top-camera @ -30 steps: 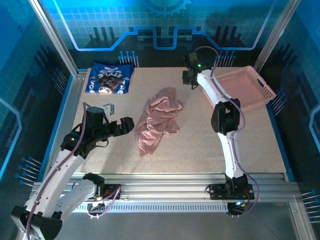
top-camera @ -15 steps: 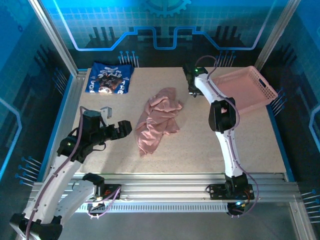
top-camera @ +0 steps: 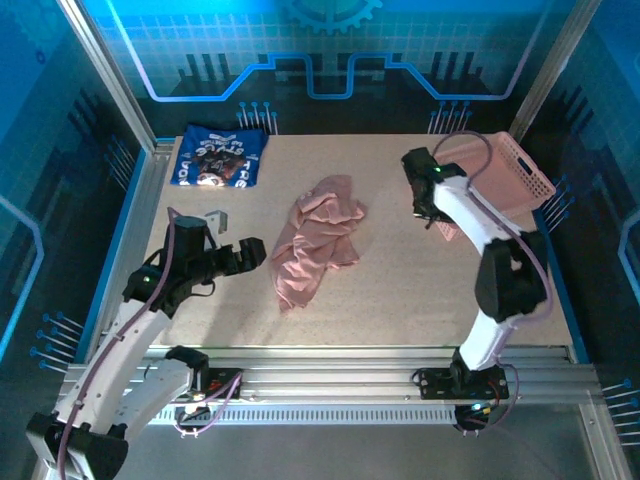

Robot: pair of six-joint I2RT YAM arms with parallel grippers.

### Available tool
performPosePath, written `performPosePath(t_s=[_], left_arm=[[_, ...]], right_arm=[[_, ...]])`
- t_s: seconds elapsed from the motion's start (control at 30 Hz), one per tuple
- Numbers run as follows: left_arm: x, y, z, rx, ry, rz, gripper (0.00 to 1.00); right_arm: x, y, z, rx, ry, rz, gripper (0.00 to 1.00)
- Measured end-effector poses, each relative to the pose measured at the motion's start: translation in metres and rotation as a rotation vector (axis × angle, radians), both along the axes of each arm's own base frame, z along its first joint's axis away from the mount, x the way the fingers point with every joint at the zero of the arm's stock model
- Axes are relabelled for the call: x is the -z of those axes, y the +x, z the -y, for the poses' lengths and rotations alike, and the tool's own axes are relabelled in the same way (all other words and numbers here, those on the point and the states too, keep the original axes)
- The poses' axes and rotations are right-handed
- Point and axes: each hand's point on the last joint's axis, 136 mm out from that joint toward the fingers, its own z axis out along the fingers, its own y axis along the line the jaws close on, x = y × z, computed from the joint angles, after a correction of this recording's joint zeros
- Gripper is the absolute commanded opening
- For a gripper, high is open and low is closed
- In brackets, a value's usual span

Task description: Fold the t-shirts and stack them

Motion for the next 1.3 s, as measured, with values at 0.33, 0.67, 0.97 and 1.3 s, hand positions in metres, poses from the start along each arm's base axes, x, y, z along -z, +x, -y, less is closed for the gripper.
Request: performPosePath(t_s=[0.33, 0.67, 0.97, 1.3], left_arm=[[0.001, 0.0, -0.001, 0.003, 0.0, -0.001, 0.99], [0.0, -0.002, -0.007, -0.018, 0.001, 0.001, 0.99], [0.002, -0.01, -0.017, -0.04, 0.036, -0.009, 0.99], [0.005, -0.016, -0.023, -0.058, 0.054, -0.025, 0.99]], right_arm=[[-0.024, 0.038, -0.024, -0.216, 0.176, 0.039, 0.69], [0.027, 0.079, -0.018, -0.453, 0.093, -0.176, 0.67], [0.054, 0.105, -0.012, -0.582, 0.029, -0.296, 0.55], [0.065, 0.094, 0.004, -0.695, -0.041, -0.377, 0.0]])
